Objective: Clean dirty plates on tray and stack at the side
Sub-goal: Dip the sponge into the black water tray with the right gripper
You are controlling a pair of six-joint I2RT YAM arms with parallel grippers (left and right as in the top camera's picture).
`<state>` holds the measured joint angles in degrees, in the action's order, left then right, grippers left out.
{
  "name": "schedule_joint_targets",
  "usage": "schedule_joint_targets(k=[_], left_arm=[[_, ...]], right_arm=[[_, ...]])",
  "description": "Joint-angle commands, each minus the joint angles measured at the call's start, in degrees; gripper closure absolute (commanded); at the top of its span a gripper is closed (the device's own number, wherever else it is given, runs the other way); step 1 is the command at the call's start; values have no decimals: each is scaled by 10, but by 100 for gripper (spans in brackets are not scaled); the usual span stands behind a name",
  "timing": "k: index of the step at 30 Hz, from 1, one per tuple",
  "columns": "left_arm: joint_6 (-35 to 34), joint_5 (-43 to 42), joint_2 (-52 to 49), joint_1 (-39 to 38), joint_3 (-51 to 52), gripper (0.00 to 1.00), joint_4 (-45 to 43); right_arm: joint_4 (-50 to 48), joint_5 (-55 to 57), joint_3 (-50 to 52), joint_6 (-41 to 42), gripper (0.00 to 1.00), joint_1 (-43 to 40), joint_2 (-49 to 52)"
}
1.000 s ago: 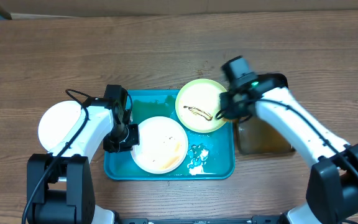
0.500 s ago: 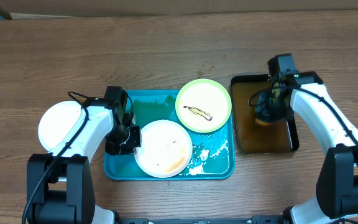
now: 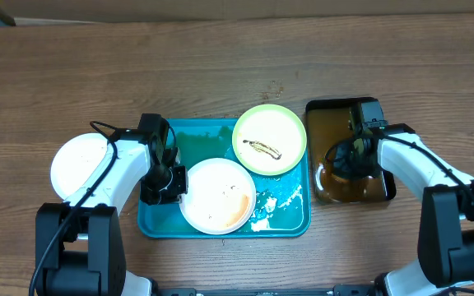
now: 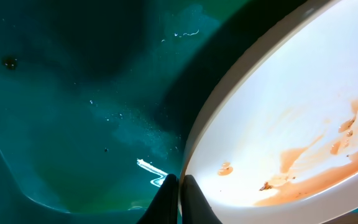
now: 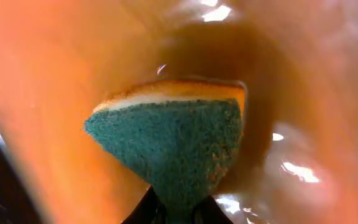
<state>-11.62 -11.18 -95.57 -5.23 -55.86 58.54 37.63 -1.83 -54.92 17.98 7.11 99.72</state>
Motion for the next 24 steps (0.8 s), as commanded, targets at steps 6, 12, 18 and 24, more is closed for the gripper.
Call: schedule_joint_targets(k=[6,12,18,24], left_arm=[[13,-9,8,-2,3,96,0],[13,-9,8,-2,3,96,-1],[13,-9,8,-2,3,96,5],[13,-9,8,-2,3,96,7]], right_arm=[[-60,-110,-9,3,84,-1,21],[59,-99,-10,7,96,-1,21],[21,42,-21,106,96,-30,21],[58,-23,-31,103,96,-34,21]])
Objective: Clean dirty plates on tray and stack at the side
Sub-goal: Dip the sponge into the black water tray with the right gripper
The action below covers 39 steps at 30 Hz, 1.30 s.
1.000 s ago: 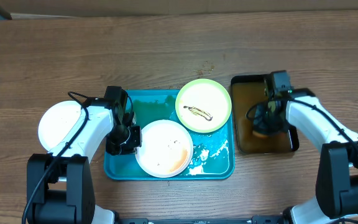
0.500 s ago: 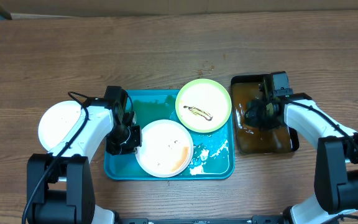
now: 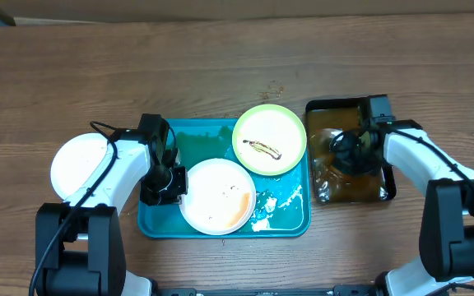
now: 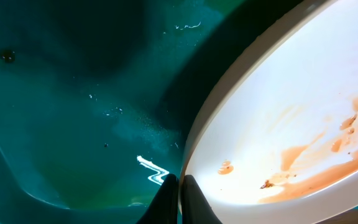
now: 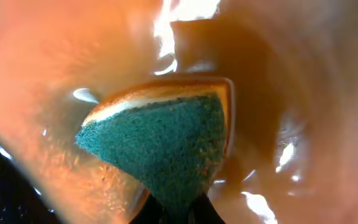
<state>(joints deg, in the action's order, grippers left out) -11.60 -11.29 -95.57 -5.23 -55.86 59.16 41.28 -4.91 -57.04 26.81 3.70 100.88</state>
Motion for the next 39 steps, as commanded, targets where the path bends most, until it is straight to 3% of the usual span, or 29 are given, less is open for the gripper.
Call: schedule_joint_targets(k=[1,4,8,12,15,19,21,23,27,30,32,36,39], left_arm=[[13,-8,8,-2,3,96,0],[13,-8,8,-2,3,96,0],[13,-8,8,-2,3,96,1],[13,-8,8,-2,3,96,4],[13,-8,8,-2,3,96,4],[13,-8,8,-2,3,96,2],[13,-8,8,-2,3,96,2],[13,-8,8,-2,3,96,2],[13,-8,8,-2,3,96,5],[13,-8,8,-2,3,96,3],[13,-8,8,-2,3,96,2],[13,-8,8,-2,3,96,2],[13,-8,8,-2,3,96,2]], right_arm=[[50,16,-9,8,96,5,9],[101,74,-9,7,96,10,9],[74,140,-12,58,96,-2,9],[-3,-53,-13,15,96,-8,9],[15,-150,-13,-31,96,5,9],[94,-38,-12,-44,96,31,9],[107,88,-12,4,95,30,9],[97,120,-12,43,92,19,9],[45,-26,-12,41,93,-7,9],[39,-166,-12,-83,96,-3,9],[70,-119,-12,-103,96,6,9],[117,121,-12,54,96,2,9],[74,32,-12,55,96,-14,9]])
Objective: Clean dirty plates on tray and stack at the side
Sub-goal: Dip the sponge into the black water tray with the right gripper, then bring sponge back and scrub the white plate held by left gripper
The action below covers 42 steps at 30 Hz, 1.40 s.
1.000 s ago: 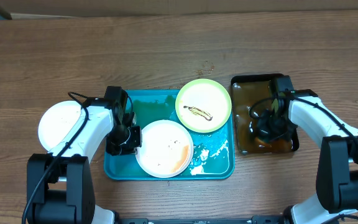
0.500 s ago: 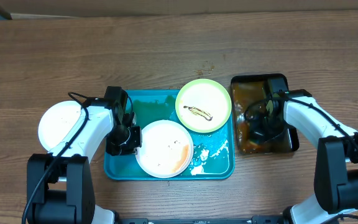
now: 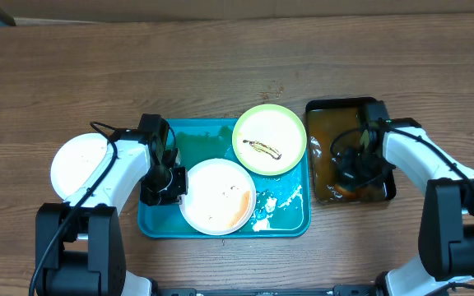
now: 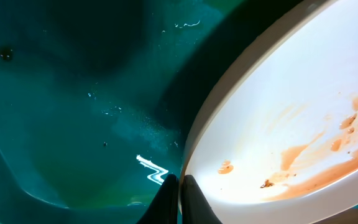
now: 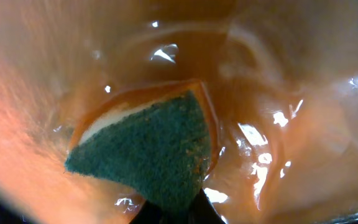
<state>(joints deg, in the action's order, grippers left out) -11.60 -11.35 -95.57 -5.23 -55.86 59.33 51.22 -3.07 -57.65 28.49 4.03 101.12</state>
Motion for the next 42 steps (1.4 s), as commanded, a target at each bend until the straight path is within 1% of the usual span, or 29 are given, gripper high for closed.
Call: schedule_joint_targets(k=[1,2,3,4,5,6,7,8,9,10,11,12,14,15,16,18,19,20,21,22,23,25,26,28,30,32,35,38,42], left_arm=[[13,-7,8,-2,3,96,0],[13,-7,8,-2,3,96,0],[13,-7,8,-2,3,96,0],[13,-7,8,-2,3,96,0],[13,-7,8,-2,3,96,0],[13,-7,8,-2,3,96,0],[13,-7,8,-2,3,96,0],[13,-7,8,-2,3,96,0],[13,-7,8,-2,3,96,0],[13,-7,8,-2,3,96,0],[13,-7,8,-2,3,96,0],[13,-7,8,-2,3,96,1],[13,-7,8,-2,3,96,0],[13,-7,8,-2,3,96,0],[13,-7,8,-2,3,96,-1],[13,-7,8,-2,3,96,-2],[13,-7,8,-2,3,96,-2],[13,-7,8,-2,3,96,-2],[13,-7,8,-2,3,96,-1],[13,-7,8,-2,3,96,-1],[13,-7,8,-2,3,96,-2],[13,-7,8,-2,3,96,-2],[13,-7,8,-2,3,96,-2],[13,-7,8,-2,3,96,-2],[13,-7,8,-2,3,96,-2],[13,-7,8,-2,3,96,-4],[13,-7,8,-2,3,96,-6],[13,-7,8,-2,3,96,-11],[12,-7,8,-2,3,96,-13]], right_arm=[[-54,-94,-6,-38,96,-19,7],[-72,-194,-6,-122,96,-19,7],[-77,-270,-6,-191,96,-17,7],[-70,-285,-6,-219,96,-14,7],[-58,-242,-6,-195,96,-11,7],[-45,-170,-5,-149,96,-11,7],[-26,-69,-5,-74,96,-11,7],[-10,10,-5,-4,96,-11,7],[2,63,-5,50,96,-14,7],[3,74,-5,71,96,-18,7],[-6,48,-5,62,96,-21,7],[-23,-11,-5,10,96,-22,7],[-50,-163,-5,-164,96,-21,7],[-48,-165,-5,-184,96,-19,7],[-42,-110,-5,-134,96,-19,7],[-15,8,-5,-9,96,-19,7],[-4,37,-5,46,96,-19,7],[-7,23,-5,53,96,-19,7],[-21,-21,-5,4,96,-19,7],[-35,-73,-5,-86,96,-17,7],[-33,-68,-5,-107,96,-15,7],[-15,5,-6,-25,96,-15,7],[-14,-5,-6,-30,96,-16,6],[-14,-38,-7,-68,96,-16,1],[-11,-41,-9,-77,96,-14,-10],[-4,-46,-16,-81,96,-14,-33],[-3,-102,-29,-126,96,-7,-84],[0,-152,-47,-153,96,21,-130],[-2,-172,-59,-153,96,85,-164]])
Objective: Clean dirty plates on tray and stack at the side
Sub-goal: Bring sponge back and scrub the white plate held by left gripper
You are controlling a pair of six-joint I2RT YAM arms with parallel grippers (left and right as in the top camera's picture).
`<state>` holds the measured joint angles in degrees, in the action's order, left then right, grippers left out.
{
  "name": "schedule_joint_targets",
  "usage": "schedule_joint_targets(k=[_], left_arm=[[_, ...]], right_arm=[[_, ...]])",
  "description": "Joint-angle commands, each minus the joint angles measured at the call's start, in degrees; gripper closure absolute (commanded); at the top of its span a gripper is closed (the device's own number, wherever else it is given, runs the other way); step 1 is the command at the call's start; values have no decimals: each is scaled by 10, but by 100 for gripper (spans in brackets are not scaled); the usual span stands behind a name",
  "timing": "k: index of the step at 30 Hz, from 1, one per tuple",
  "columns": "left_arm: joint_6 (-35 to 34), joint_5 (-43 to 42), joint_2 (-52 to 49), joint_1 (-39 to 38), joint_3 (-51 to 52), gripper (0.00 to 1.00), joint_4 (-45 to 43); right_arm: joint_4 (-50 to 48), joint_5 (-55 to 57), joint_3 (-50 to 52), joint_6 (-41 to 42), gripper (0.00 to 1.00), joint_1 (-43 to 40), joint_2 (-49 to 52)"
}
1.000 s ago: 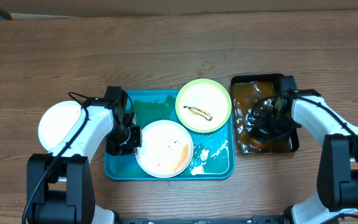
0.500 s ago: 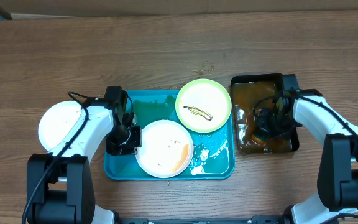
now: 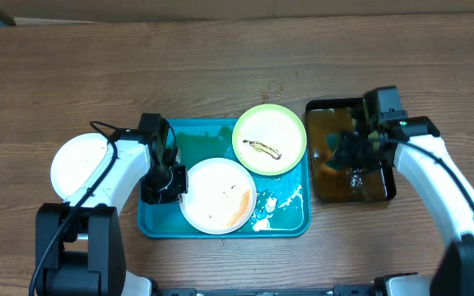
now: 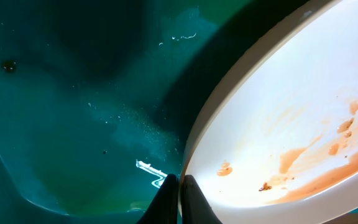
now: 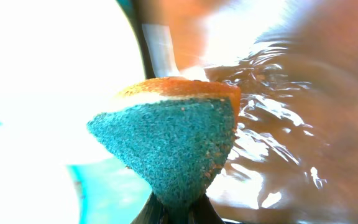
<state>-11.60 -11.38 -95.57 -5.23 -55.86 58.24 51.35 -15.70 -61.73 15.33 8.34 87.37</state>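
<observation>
A white plate smeared with orange sauce lies at the front of the teal tray; my left gripper is shut on its left rim. A green-rimmed plate with a dark smear sits at the tray's back right. My right gripper is shut on a sponge, green scouring side toward the camera, held just above the brown water in the black basin.
A clean white plate lies on the wooden table left of the tray. White foam sits in the tray's front right corner. The basin stands just right of the tray.
My right gripper has lifted the sponge out of the brown water; it was submerged then and now hangs above the surface near the basin's left side. The left gripper has not moved.
My left gripper stayed shut on the sauce-smeared plate's rim throughout. My right gripper held the sponge in the basin's brown water at each earlier moment, at differing spots, and now holds it clear of the water.
</observation>
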Motion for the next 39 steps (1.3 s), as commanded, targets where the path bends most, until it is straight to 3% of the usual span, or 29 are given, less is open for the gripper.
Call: schedule_joint_targets(k=[1,11,19,39], left_arm=[[13,-7,8,-2,3,96,-2],[13,-7,8,-2,3,96,-6],[13,-7,8,-2,3,96,-6],[13,-7,8,-2,3,96,-5]], right_arm=[[-5,-49,-18,-21,96,58,-27],[-93,-64,-17,93,96,269,21],[-210,-63,-17,165,96,369,113],[-307,18,-17,268,96,441,173]])
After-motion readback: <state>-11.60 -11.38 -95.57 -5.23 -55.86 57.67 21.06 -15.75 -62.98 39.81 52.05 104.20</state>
